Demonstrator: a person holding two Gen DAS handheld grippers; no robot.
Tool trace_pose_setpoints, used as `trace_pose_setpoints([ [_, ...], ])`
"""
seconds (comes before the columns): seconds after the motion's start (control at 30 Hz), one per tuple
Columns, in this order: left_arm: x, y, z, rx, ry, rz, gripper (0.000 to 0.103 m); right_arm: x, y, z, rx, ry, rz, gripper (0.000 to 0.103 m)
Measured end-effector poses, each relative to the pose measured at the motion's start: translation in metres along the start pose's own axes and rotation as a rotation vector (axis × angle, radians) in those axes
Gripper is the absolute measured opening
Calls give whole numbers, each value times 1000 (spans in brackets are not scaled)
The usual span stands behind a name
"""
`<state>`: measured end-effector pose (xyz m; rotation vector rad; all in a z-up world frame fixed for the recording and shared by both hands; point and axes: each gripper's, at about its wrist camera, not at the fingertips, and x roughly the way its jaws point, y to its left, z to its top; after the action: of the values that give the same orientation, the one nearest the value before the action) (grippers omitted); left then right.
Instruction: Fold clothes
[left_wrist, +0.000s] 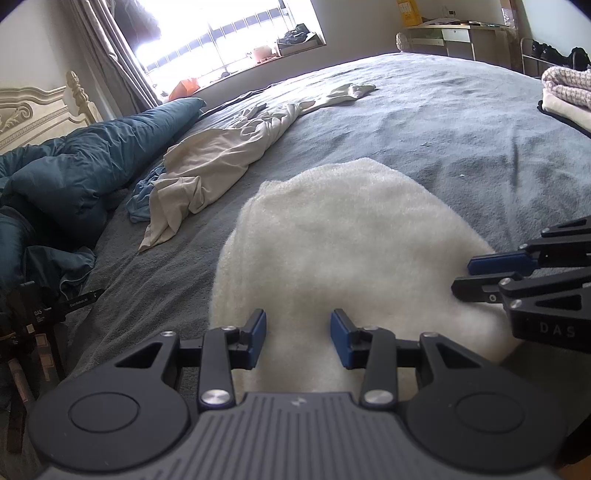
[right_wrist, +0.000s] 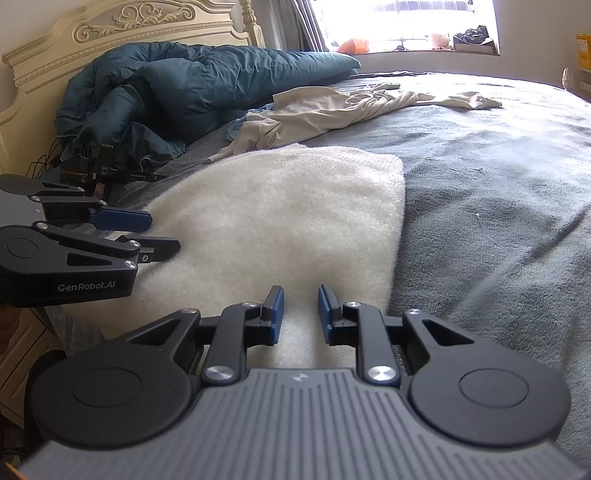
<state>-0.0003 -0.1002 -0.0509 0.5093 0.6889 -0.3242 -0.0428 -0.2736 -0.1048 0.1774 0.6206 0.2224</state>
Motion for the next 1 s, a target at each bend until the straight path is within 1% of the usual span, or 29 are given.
trace_pose_setpoints([
  [0.23,0,1,-2,-7,-7,-6,41,-5,-5,-4,17,-9,15,19],
  [0.43,-10,22,-10,-113,-34,-80,42,-27,-22,-14,98,-29,54,19],
  [0.47,-14,25,-12,-128,-39,-82,44,-30,-24,-15,112,-33,61,19],
  [0.5,-19,28,-14,-139,-44,-76,48,-34,-27,-17,125,-35,64,21],
  [0.6,-34,37,-21,-178,-60,-65,51,-49,-35,-23,158,-34,38,21],
  [0.63,-37,42,-23,-202,-66,-84,52,-53,-38,-27,178,-36,43,22],
  [0.77,-44,69,-32,-328,-85,-216,57,-75,-50,-47,257,-53,67,22],
  [0.83,-39,85,-33,-385,-76,-285,60,-84,-54,-54,286,-59,76,23],
  [0.87,-35,93,-33,-413,-69,-320,63,-88,-56,-55,301,-59,83,26],
  [0.93,-25,105,-32,-437,-54,-382,63,-88,-65,-52,338,-61,118,31],
  [0.97,-19,110,-32,-441,-52,-399,65,-87,-71,-49,361,-62,136,37],
  [1.0,-14,115,-32,-445,-50,-412,66,-84,-77,-46,386,-62,153,45],
])
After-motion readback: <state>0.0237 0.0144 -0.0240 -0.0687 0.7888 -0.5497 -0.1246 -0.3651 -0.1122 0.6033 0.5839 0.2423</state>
